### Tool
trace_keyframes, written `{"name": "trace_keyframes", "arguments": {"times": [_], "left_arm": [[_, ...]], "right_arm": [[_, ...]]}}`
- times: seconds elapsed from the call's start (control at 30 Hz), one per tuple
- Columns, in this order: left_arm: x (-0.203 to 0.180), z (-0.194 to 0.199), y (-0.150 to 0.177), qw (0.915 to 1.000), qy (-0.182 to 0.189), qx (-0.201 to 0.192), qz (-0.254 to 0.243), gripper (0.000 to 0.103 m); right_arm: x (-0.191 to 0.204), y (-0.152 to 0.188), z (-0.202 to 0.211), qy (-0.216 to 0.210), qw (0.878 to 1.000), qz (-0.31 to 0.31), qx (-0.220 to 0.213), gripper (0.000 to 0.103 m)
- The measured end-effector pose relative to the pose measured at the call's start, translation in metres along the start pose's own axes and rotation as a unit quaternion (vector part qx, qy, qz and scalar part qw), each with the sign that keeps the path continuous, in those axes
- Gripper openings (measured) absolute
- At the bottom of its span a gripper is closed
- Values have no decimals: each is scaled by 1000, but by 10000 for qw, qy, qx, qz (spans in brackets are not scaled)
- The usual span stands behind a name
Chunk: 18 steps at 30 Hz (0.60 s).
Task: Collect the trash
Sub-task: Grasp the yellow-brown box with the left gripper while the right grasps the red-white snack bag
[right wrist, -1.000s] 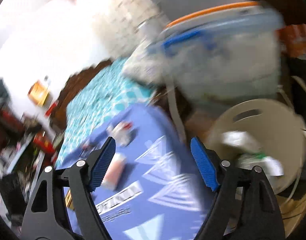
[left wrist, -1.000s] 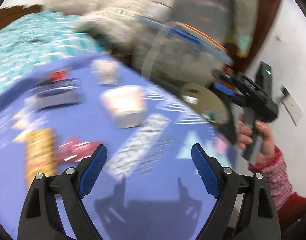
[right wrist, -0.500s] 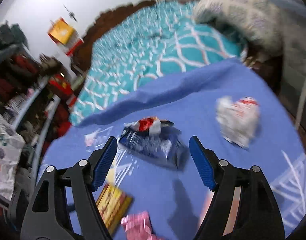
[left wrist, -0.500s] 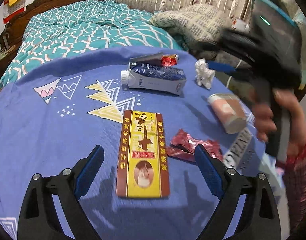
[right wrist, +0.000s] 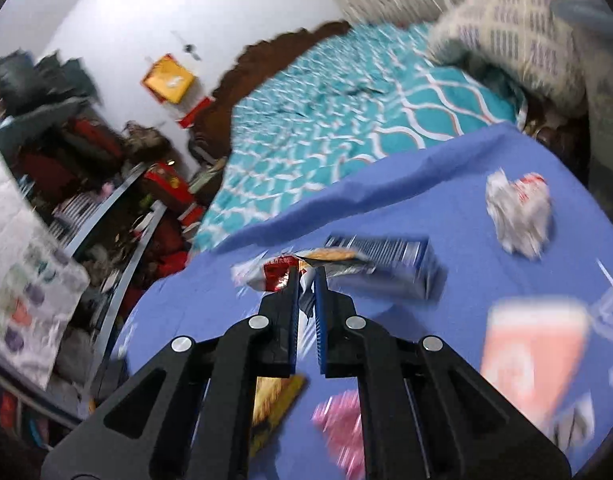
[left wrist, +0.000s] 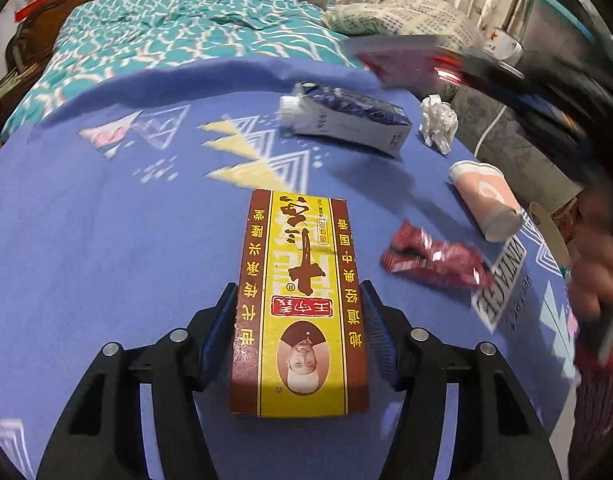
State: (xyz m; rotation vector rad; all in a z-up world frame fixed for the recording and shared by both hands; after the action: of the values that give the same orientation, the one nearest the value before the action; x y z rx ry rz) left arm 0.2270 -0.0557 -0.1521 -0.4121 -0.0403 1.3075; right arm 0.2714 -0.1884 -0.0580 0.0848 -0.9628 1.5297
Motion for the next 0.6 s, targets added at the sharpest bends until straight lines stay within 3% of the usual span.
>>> {"name": "trace_keyframes", "arguments": {"times": [0.13, 0.33, 0.47, 0.57, 0.6], "left_arm": [[16, 23, 43, 10000, -27, -23, 85, 57], [30, 55, 118, 9998, -105, -63, 129, 57], [29, 69, 159, 9998, -121, -93, 92, 57], [26, 74, 176, 9998, -174, -110, 23, 57], [26, 74, 178, 9997, -194, -120, 15, 57]], "right_arm": [[45, 96, 25, 2, 9991, 425, -33, 9], [72, 239, 17, 421, 9955, 696, 478, 10], [76, 297, 6, 396, 9927, 555, 990, 12], [72, 318, 3, 507, 9892, 531, 1269, 15], [70, 318, 5, 471, 9899, 490, 1245, 23]]}}
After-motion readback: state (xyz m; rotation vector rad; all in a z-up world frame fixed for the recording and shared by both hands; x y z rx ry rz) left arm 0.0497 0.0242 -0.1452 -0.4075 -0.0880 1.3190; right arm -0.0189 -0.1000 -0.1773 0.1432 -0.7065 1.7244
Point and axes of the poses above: each gripper's, at about its wrist camera, not at the fingertips, and z roughly against the way its jaws point, x to its left, y to its underside, the point moved 10 cm from there along -z, roughly the way its jaws point, and after that the axes turned 15 degrees about x, right-handed, at the moved point
